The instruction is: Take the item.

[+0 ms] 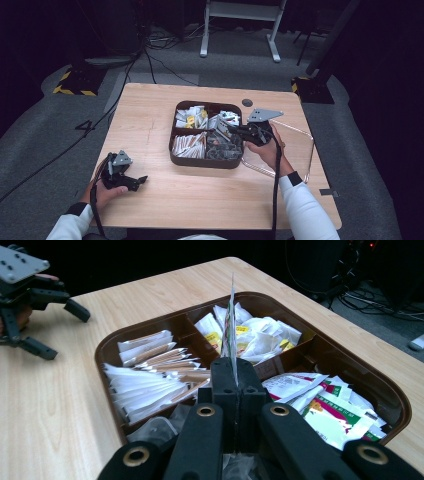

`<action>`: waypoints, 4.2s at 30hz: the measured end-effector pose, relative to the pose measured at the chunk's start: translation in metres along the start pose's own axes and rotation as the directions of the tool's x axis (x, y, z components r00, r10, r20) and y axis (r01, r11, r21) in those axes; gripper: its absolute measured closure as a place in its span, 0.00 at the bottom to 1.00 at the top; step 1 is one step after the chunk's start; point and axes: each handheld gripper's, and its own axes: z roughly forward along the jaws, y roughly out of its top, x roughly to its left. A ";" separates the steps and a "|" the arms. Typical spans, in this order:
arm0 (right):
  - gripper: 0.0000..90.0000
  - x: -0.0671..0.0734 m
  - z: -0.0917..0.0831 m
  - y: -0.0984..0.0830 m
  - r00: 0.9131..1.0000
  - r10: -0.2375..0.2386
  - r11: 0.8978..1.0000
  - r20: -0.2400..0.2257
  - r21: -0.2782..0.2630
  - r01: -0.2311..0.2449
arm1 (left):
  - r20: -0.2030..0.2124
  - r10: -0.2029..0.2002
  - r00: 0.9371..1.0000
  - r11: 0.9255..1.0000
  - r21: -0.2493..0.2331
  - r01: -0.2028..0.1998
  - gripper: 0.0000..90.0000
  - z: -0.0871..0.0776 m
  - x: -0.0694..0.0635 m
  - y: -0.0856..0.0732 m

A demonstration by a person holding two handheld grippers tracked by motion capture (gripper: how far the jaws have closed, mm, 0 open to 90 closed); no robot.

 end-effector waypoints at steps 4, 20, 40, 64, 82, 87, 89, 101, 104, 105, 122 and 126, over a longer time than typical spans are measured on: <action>1.00 0.005 -0.008 -0.003 1.000 -0.006 1.000 -0.017 -0.006 0.006 | -0.001 0.002 1.000 1.000 0.000 -0.002 0.03 0.000 0.000 0.000; 1.00 0.031 -0.023 -0.018 0.996 -0.039 0.999 -0.082 0.012 0.040 | -0.001 0.006 1.000 1.000 0.001 -0.006 0.03 0.000 0.000 0.000; 1.00 0.069 -0.017 -0.038 0.972 -0.107 0.989 -0.208 0.077 0.125 | -0.001 0.007 1.000 1.000 0.001 -0.007 0.03 0.000 0.001 0.000; 0.99 0.098 0.016 -0.070 0.945 -0.102 0.960 -0.311 0.217 0.175 | 0.000 0.005 1.000 1.000 0.001 -0.005 0.03 0.000 0.000 0.000; 0.64 0.081 0.026 -0.081 0.977 -0.097 0.936 -0.189 0.318 0.154 | 0.000 0.005 1.000 1.000 0.001 -0.005 0.03 0.000 0.000 0.000; 0.49 0.079 0.029 -0.084 0.981 -0.098 0.921 -0.166 0.359 0.152 | 0.000 0.006 1.000 1.000 0.001 -0.006 0.03 0.000 0.000 0.000; 0.43 0.080 0.029 -0.084 0.983 -0.105 0.919 -0.148 0.364 0.153 | 0.000 0.005 1.000 1.000 0.001 -0.005 0.03 0.000 0.000 0.000; 0.34 0.074 0.015 -0.086 0.989 -0.097 0.933 -0.110 0.335 0.129 | 0.000 0.006 1.000 1.000 0.001 -0.006 0.03 0.000 0.001 0.000; 0.34 0.074 0.013 -0.084 0.988 -0.101 0.938 -0.113 0.320 0.133 | 0.000 0.006 1.000 1.000 0.001 -0.006 0.03 0.000 0.000 0.000; 0.34 0.074 0.012 -0.083 0.988 -0.106 0.940 -0.109 0.312 0.135 | 0.000 0.007 1.000 1.000 0.001 -0.007 0.03 0.000 0.001 0.000; 0.36 0.050 -0.028 -0.081 0.995 -0.090 0.965 -0.043 0.242 0.098 | 0.001 0.007 1.000 1.000 0.001 -0.007 0.03 0.000 0.001 0.000; 0.36 0.037 -0.037 -0.082 0.997 -0.081 0.969 -0.004 0.233 0.079 | 0.001 0.008 1.000 1.000 0.002 -0.008 0.03 0.000 0.001 0.000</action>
